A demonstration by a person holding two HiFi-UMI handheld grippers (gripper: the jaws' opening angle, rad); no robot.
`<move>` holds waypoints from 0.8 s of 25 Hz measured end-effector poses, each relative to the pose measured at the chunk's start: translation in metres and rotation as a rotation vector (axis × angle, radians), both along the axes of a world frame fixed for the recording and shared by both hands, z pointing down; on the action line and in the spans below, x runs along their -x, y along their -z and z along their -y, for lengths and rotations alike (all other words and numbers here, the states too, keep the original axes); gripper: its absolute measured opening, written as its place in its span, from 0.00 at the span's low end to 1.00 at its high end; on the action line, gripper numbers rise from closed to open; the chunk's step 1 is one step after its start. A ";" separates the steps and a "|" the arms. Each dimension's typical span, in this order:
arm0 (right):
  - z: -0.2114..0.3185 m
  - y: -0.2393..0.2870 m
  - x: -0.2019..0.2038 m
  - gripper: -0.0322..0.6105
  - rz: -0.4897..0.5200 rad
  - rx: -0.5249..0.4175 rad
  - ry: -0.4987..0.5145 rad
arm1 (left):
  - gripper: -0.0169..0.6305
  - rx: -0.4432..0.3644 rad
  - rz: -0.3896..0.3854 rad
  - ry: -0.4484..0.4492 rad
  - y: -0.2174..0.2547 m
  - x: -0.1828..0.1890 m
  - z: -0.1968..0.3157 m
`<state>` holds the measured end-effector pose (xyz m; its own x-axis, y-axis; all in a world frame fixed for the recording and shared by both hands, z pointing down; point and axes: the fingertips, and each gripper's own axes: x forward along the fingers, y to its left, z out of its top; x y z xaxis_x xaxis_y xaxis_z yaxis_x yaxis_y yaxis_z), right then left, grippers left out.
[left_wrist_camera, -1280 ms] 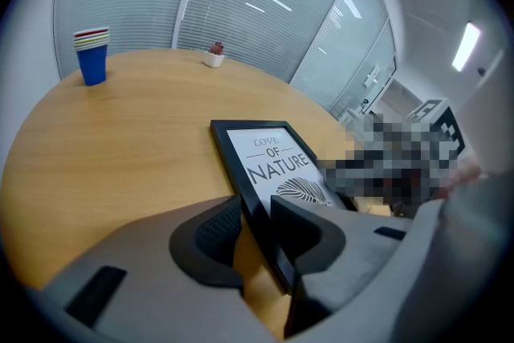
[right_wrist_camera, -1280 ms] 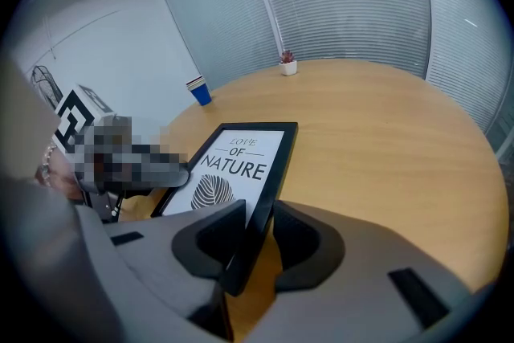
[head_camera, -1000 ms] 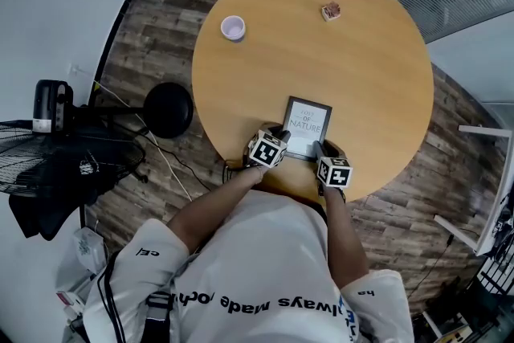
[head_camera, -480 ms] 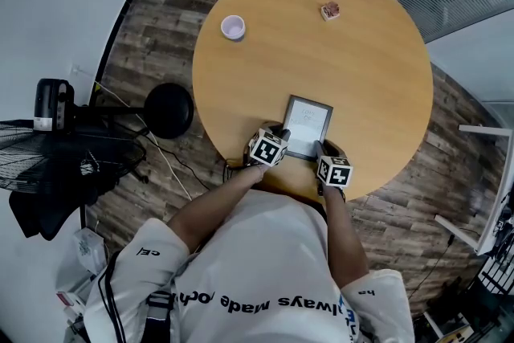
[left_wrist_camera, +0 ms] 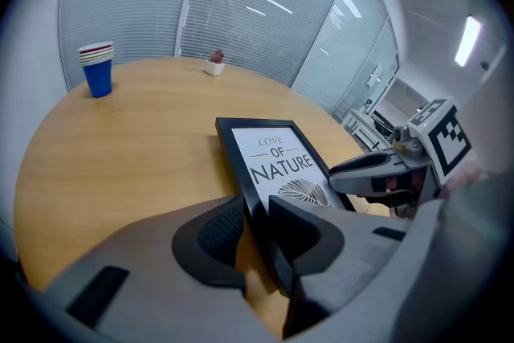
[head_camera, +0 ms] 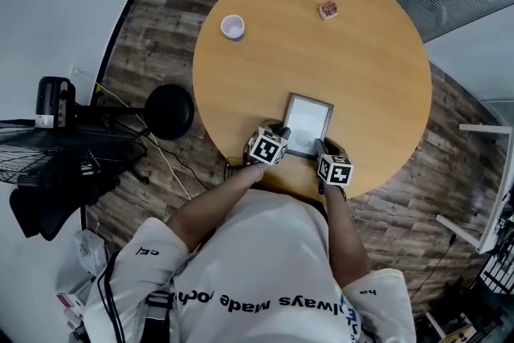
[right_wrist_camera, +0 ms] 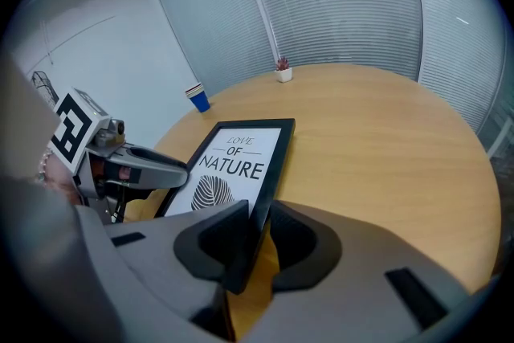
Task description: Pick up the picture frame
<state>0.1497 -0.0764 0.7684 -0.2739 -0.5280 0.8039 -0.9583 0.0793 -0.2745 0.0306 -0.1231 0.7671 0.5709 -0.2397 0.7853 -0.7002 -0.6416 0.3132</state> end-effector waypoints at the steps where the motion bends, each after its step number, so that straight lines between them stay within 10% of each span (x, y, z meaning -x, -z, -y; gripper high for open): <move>1: -0.001 0.001 0.000 0.21 0.000 -0.002 0.000 | 0.20 -0.005 -0.001 0.000 0.001 0.000 0.000; 20: -0.014 0.033 -0.006 0.21 -0.009 -0.073 -0.012 | 0.19 -0.064 -0.033 0.019 0.033 -0.006 -0.014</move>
<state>0.1555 -0.0620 0.7351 -0.2599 -0.5883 0.7658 -0.9618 0.0873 -0.2594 0.0367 -0.1091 0.7344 0.5912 -0.3000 0.7487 -0.7024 -0.6477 0.2952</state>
